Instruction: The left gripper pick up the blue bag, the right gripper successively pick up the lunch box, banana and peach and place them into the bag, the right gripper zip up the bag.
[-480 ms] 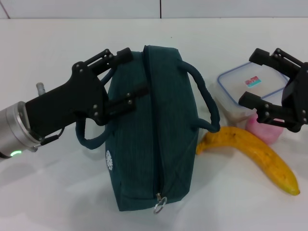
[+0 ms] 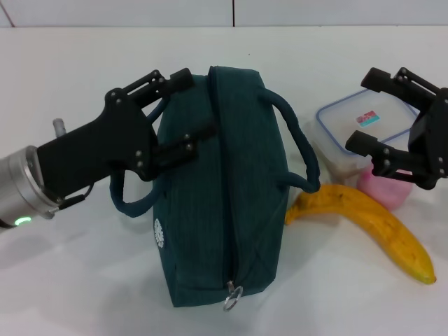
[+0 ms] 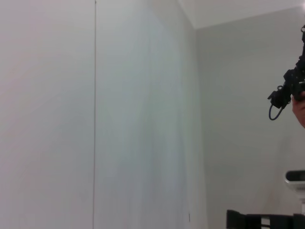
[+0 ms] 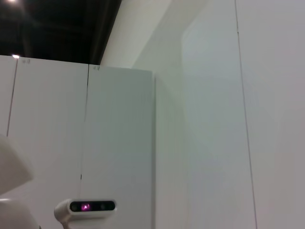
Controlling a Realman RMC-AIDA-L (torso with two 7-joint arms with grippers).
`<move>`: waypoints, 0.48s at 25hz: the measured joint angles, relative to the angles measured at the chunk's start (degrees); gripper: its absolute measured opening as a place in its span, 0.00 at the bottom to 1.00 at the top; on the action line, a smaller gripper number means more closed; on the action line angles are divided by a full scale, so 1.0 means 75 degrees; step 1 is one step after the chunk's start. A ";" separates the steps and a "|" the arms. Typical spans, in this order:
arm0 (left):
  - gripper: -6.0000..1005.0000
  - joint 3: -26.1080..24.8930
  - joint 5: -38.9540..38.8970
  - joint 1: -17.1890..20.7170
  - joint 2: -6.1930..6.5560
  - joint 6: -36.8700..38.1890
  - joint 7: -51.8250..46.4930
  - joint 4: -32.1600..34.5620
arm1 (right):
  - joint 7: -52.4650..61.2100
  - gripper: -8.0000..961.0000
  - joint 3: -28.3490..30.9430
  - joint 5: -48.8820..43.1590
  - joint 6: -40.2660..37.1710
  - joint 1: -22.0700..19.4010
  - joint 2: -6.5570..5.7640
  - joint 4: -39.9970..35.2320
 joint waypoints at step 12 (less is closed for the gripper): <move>0.73 0.0423 0.0051 -0.1213 0.1209 0.0337 -0.4769 -0.0913 | 0.0000 0.89 0.0069 0.0105 0.0024 0.0010 -0.0047 -0.0083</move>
